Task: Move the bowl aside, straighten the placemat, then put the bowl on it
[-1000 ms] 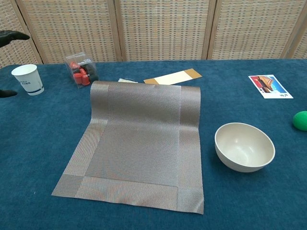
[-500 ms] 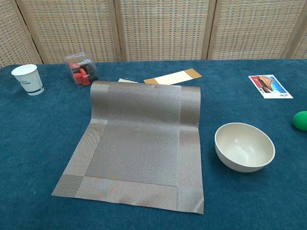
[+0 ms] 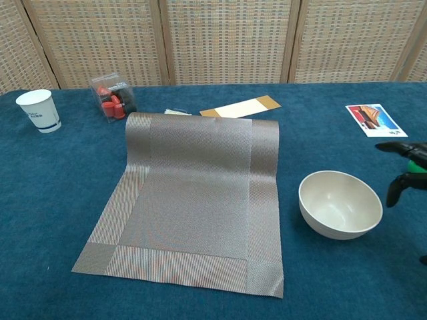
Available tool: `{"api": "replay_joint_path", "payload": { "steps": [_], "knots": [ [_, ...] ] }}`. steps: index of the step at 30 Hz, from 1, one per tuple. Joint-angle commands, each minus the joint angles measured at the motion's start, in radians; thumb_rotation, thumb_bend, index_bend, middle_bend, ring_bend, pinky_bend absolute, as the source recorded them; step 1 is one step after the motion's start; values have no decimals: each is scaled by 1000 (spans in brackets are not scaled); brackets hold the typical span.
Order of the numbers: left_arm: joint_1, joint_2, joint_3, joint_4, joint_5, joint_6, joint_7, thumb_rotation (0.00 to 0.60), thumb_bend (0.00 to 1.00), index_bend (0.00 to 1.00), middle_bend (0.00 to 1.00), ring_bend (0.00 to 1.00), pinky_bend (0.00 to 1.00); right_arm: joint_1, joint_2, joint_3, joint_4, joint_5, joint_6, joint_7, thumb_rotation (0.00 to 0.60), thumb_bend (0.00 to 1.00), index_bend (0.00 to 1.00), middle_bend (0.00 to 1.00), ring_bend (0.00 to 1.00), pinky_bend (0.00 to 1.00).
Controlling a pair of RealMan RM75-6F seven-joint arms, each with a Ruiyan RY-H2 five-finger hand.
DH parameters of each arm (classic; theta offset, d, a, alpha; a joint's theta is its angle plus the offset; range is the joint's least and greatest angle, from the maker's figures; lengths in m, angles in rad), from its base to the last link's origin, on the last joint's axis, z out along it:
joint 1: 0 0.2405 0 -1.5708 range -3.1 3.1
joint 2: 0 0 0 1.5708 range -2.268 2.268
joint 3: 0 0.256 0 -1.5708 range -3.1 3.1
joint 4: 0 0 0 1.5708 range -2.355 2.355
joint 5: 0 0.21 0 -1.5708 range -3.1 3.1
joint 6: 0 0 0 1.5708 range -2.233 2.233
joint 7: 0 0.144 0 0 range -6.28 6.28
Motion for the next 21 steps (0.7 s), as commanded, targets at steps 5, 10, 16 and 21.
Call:
{"api": "replay_joint_path", "payload": {
  "steps": [5,10,16,21],
  "knots": [
    [5,1,-17,7,-4,-20,-14,600,201,0,0,0,0,35,-72,20,17,36,-59,-32,600,190,449,106,0,120],
    [8,-3,-27,13,-1,-30,-19,600,201,0,0,0,0,56,-101,30,33,47,-81,-44,600,198,458,111,0,121],
    [11,-6,-35,17,-2,-42,-20,600,201,0,0,0,0,75,-121,37,45,61,-102,-44,600,224,501,135,0,125],
    [15,-4,-47,18,-4,-44,-30,600,201,0,0,0,0,88,-143,43,69,92,-133,-58,600,254,507,138,0,125]
  ]
}}
